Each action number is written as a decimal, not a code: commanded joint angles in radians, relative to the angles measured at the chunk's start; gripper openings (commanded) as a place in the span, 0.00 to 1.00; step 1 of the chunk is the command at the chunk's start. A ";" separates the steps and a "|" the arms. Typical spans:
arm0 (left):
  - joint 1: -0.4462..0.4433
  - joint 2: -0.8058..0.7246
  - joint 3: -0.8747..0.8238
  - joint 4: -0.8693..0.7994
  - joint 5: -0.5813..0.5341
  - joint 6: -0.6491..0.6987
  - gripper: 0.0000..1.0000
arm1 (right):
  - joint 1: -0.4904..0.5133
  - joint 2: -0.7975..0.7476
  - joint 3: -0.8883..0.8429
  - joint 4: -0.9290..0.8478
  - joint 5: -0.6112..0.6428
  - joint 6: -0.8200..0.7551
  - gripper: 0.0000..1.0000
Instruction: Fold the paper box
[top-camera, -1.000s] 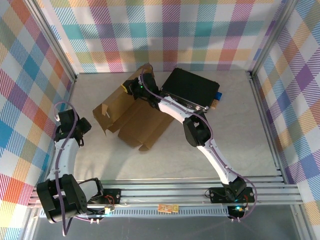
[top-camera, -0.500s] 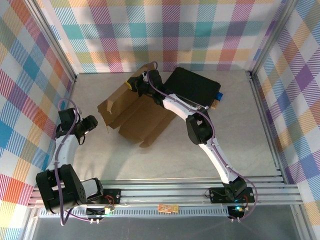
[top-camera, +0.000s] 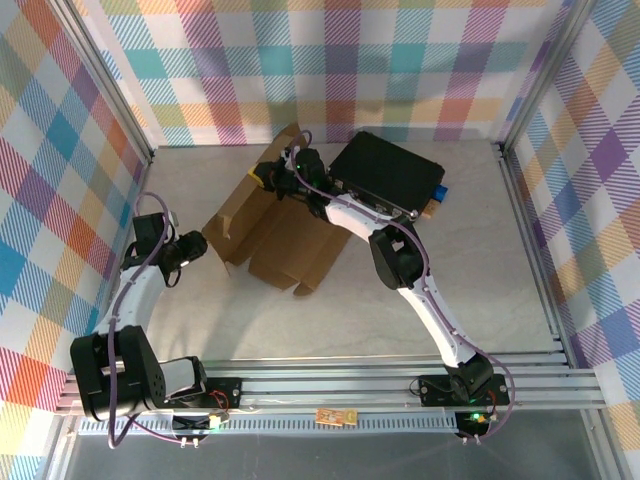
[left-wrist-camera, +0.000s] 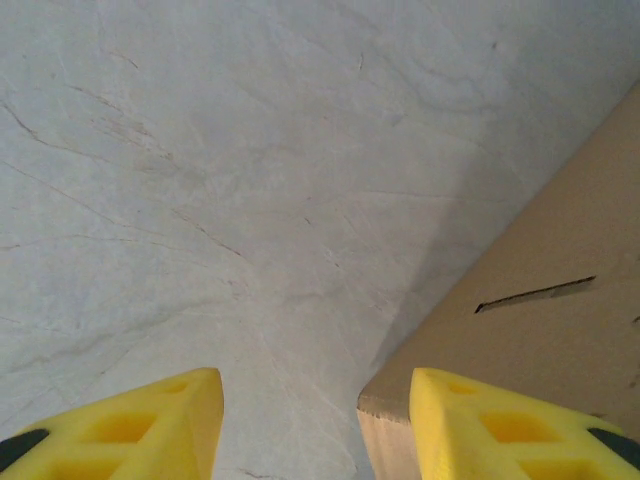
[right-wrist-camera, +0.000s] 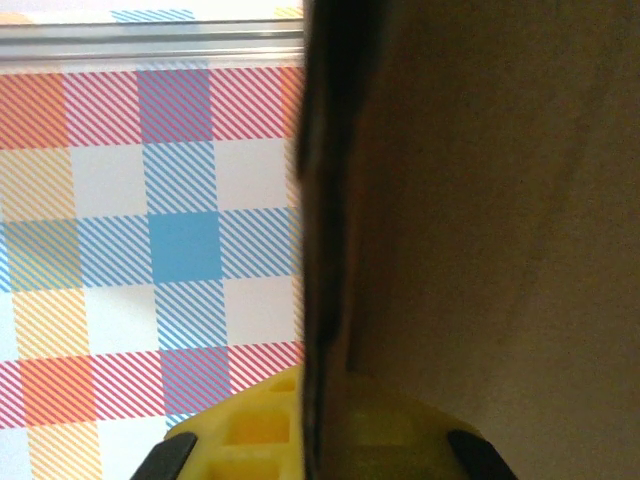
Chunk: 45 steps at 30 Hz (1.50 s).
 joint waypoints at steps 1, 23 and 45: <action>-0.004 -0.037 -0.021 -0.051 -0.016 -0.010 0.51 | -0.018 -0.032 -0.078 -0.030 -0.016 -0.059 0.00; -0.168 -0.076 -0.094 0.040 0.024 0.073 0.55 | -0.017 -0.054 -0.143 0.023 -0.027 -0.043 0.00; -0.298 -0.020 -0.085 0.140 0.065 0.163 0.56 | -0.017 -0.038 -0.157 0.059 -0.044 -0.035 0.00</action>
